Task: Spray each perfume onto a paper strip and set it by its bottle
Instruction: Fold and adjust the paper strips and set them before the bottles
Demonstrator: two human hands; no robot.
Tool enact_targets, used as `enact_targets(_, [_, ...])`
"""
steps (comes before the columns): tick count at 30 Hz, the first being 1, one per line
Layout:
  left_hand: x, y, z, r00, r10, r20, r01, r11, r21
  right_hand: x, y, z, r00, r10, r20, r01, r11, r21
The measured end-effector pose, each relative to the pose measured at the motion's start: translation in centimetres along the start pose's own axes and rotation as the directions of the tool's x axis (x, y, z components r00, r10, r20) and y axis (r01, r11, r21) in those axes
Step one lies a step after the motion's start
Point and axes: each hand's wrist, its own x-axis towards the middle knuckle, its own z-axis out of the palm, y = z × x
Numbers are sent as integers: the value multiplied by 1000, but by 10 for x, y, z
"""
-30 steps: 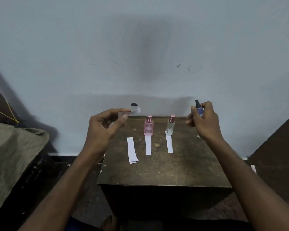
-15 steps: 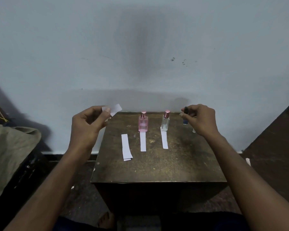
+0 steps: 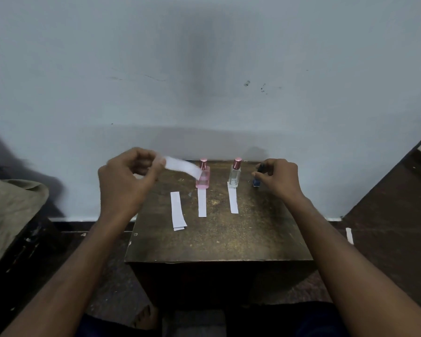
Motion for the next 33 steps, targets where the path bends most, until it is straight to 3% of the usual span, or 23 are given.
enact_targets(1, [-1,-3,0,999,43,28,-46,989,144,0,0,0,1000,2,6,-2,1000,-7])
enact_targets(2, [-2,-2,1,998,40,48,-48,985,169,0,0,0,1000,6,17,-5,1000,-16])
enact_targets(3, [-3,0,2,997,3,78,-9,997,83,0,0,-1,1000,10,30,-9,1000,-18])
enact_targets(4, [-4,5,3,992,-51,113,64,991,-114,0,-1,-3,999,21,45,-21,1000,-16])
enact_targets(6, [-4,18,3,981,-94,167,160,881,-446,0,-4,-9,996,38,81,-37,999,-12])
enact_targets(7, [-4,17,4,981,-93,168,161,873,-459,-1,-5,-12,995,40,92,-38,999,-22])
enact_targets(8, [-2,11,4,983,-106,153,155,920,-360,-3,-7,-15,995,40,94,-36,998,-43])
enact_targets(9, [-1,1,5,984,-86,159,105,987,-118,-4,-10,-17,995,44,87,-39,997,-60])
enact_targets(10, [-1,-6,5,983,-75,169,42,981,188,-6,-12,-19,996,52,72,-47,996,-70])
enact_targets(11, [-2,-5,5,985,-78,153,18,932,362,-8,-13,-20,997,56,55,-52,996,-75])
enact_targets(12, [-3,-6,7,984,-91,153,32,936,351,-10,-15,-20,997,60,46,-56,995,-82])
enact_targets(14, [-6,3,11,977,-29,209,38,999,-39,-12,-16,-20,997,61,43,-57,994,-95])
enact_targets(15, [-8,12,11,975,-12,220,64,972,-228,-13,-16,-20,997,64,37,-60,993,-98])
enact_targets(16, [-9,12,12,973,40,225,29,956,-294,-14,-17,-21,997,69,27,-66,993,-101])
enact_targets(17, [-10,11,14,971,48,234,17,963,-269,-14,-17,-21,997,72,14,-70,992,-105])
enact_targets(20, [-13,4,19,966,-6,259,-37,987,159,-15,-20,-21,997,71,-32,-75,989,-128])
enact_targets(23, [-15,15,24,968,-19,252,65,983,-173,-18,-26,-22,997,20,-77,-28,994,-109])
enact_targets(24, [-16,17,27,967,19,254,30,982,-187,-21,-30,-24,995,3,-97,-11,996,-91])
enact_targets(27, [-18,5,34,930,85,358,-149,977,155,-33,-47,-31,985,-70,-157,72,997,4])
enact_targets(28, [-19,3,37,924,83,373,-164,968,190,-40,-58,-34,983,-83,-164,95,993,68])
enact_targets(33, [-21,24,57,921,183,343,-210,977,44,-83,-112,-42,974,-225,38,201,925,322])
